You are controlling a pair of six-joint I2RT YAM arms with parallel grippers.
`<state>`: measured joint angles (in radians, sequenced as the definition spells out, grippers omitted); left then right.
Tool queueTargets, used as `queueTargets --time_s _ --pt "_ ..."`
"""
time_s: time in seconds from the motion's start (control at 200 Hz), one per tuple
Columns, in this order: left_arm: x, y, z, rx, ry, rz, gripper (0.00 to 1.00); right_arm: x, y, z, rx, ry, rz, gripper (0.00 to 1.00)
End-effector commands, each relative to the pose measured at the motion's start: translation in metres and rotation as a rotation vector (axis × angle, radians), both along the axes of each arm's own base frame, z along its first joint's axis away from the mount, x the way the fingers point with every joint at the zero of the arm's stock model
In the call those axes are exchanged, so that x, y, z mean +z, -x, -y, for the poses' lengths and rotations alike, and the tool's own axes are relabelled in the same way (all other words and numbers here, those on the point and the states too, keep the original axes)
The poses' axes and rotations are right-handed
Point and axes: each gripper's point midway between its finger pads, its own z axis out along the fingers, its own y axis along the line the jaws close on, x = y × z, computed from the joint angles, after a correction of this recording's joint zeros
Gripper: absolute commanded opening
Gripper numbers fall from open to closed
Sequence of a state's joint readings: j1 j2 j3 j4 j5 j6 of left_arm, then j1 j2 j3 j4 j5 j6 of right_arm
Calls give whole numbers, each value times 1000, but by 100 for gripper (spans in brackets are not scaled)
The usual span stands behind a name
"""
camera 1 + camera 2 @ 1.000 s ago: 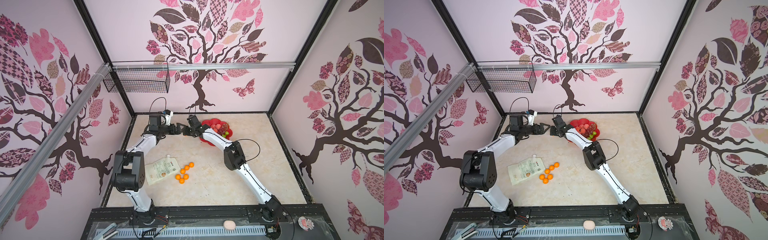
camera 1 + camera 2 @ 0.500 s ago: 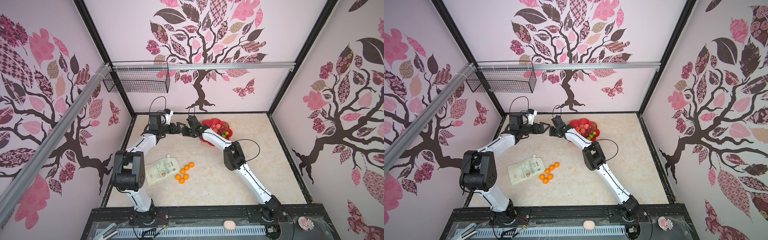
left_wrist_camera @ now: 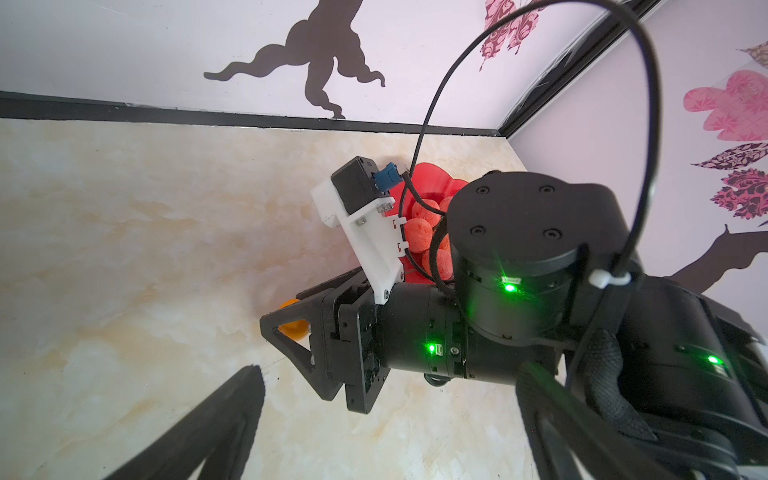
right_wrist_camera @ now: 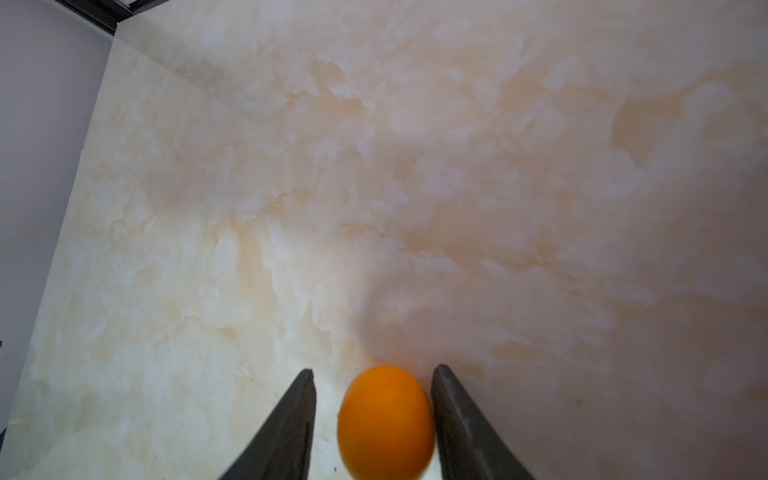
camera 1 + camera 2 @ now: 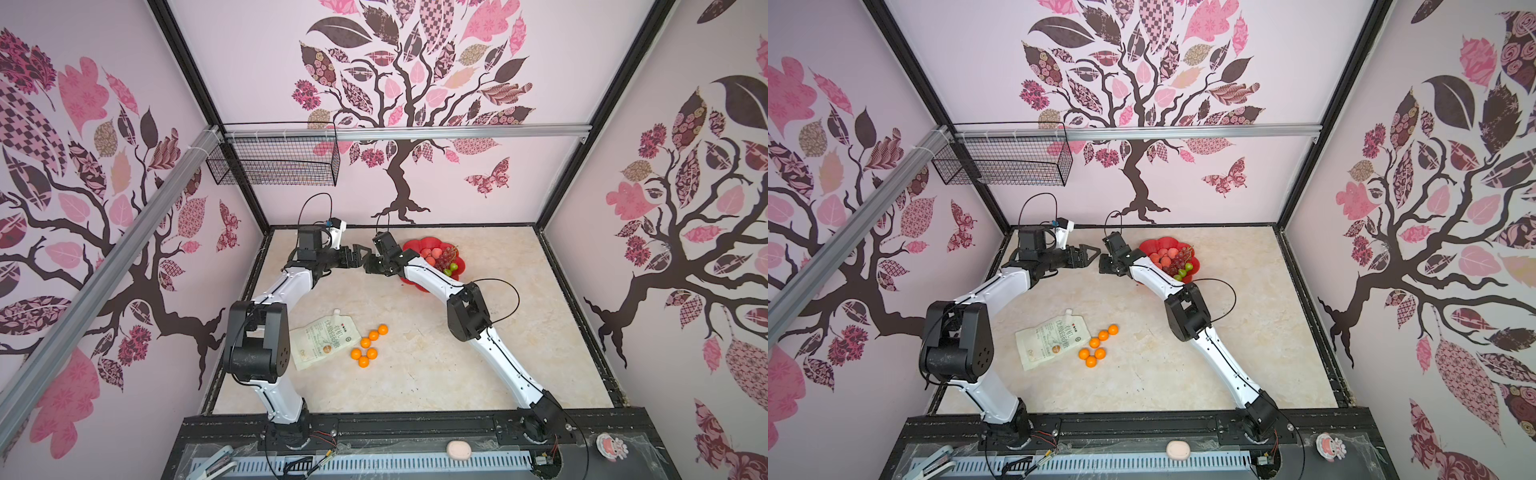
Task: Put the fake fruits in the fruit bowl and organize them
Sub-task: 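Lift the orange ball with the right gripper beside the left gripper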
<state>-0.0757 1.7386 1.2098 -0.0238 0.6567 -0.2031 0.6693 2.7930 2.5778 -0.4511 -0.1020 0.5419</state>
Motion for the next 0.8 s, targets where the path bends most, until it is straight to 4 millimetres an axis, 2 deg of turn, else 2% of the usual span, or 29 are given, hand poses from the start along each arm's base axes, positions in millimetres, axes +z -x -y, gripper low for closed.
queueTargets --time_s 0.0,0.54,0.795 --pt "16 -11 -2 -1 4 46 98 -29 8 2 17 49 -47 48" --pt "16 -12 -3 0 5 45 99 -24 9 6 24 72 -34 41" --pt "16 -12 -7 13 -11 42 98 -13 7 6 24 70 -17 38"
